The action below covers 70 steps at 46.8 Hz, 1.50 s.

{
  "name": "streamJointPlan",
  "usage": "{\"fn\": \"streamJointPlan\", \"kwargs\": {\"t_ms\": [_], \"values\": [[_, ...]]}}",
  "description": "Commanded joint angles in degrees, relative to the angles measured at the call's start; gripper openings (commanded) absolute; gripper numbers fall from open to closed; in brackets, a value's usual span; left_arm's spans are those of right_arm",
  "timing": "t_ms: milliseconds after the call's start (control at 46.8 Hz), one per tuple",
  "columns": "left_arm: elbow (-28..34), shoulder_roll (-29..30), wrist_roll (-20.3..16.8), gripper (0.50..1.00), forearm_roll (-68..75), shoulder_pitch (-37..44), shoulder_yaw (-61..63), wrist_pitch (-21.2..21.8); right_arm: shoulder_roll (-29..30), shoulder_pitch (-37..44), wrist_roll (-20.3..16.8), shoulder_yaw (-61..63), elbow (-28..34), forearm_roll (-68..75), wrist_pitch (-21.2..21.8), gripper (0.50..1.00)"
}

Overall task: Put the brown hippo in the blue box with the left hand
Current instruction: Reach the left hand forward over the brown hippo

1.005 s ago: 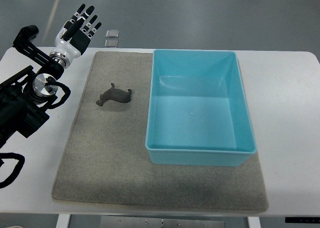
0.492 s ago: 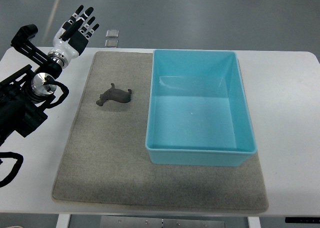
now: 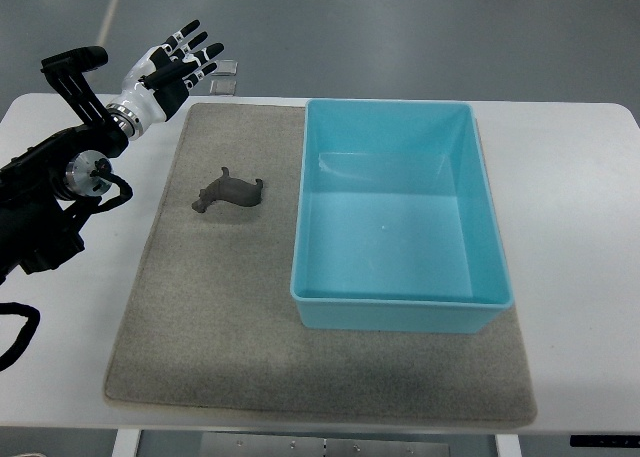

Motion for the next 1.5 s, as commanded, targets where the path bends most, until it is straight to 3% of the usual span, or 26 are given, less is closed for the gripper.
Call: {"fn": "streamJointPlan", "kwargs": {"t_ms": [0, 363, 1219, 1475], "values": [[-0.09, 0.31, 0.0, 0.999, 4.17, 0.06, 0.0, 0.0, 0.0, -0.02, 0.0, 0.0, 0.0, 0.0, 0.0, 0.936], [-0.79, 0.48, 0.0, 0.999, 16.12, -0.99, 1.49, -1.76, 0.0, -0.02, 0.0, 0.0, 0.0, 0.0, 0.0, 0.936], [-26.54, 15.07, 0.09, 0.999, 42.67, -2.93, 13.44, -1.84, 0.0, -0.02, 0.0, 0.0, 0.0, 0.0, 0.0, 0.936], [-29.27, 16.92, 0.09, 0.999, 55.49, -3.72, 13.53, -1.84, 0.0, -0.02, 0.0, 0.0, 0.0, 0.0, 0.0, 0.936]]}}
